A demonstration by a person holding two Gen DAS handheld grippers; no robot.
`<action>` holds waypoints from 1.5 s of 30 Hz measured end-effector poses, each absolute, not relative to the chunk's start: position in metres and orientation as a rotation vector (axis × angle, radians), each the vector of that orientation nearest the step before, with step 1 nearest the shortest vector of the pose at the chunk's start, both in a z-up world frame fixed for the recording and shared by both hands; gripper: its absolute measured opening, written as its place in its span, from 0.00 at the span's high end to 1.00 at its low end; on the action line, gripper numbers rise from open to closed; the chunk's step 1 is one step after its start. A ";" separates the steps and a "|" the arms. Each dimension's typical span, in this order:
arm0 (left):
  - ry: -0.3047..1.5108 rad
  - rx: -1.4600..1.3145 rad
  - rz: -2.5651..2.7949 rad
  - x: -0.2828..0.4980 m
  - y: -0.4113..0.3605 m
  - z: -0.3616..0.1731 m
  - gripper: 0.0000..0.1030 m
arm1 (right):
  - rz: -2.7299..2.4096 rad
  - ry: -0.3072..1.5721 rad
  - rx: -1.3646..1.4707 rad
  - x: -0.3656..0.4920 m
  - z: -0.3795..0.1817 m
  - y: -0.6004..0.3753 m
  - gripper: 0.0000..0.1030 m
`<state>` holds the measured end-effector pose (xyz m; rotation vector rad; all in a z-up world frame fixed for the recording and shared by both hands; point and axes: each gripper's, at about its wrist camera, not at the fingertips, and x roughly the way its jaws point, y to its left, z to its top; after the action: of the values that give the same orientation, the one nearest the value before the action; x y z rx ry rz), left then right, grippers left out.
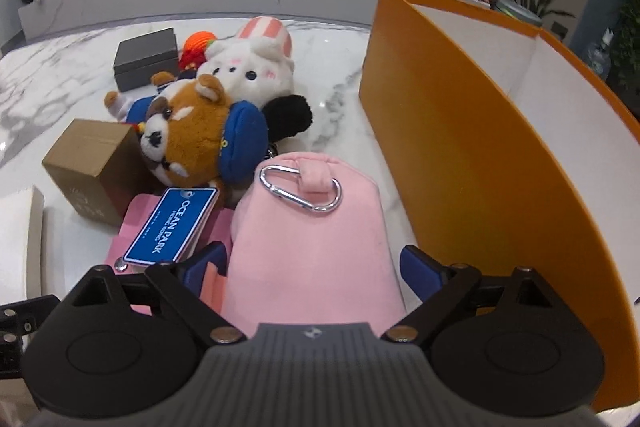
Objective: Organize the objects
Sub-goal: 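Close the left tool on the white box while the right tool grips the pink pouch, then lift the white box with the left tool while the right tool carries the pink pouch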
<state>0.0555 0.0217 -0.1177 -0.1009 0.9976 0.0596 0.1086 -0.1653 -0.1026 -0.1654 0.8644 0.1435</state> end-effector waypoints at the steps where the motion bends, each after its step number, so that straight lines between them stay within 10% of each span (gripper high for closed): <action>1: 0.997 -0.107 0.069 0.055 0.021 -0.117 0.00 | 0.141 0.862 -0.162 0.109 -0.102 -0.165 0.11; 18: 1.006 -0.181 0.031 0.052 0.027 -0.109 0.27 | 0.133 0.851 -0.137 0.108 -0.107 -0.173 0.28; 45: 0.845 -0.152 -0.023 0.040 0.025 -0.047 0.32 | 0.166 0.683 -0.107 0.074 -0.047 -0.182 0.33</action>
<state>0.0397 0.0251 -0.0473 -0.1520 0.8451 -0.0232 0.0745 -0.1824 -0.0469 -0.1073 0.6831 0.1663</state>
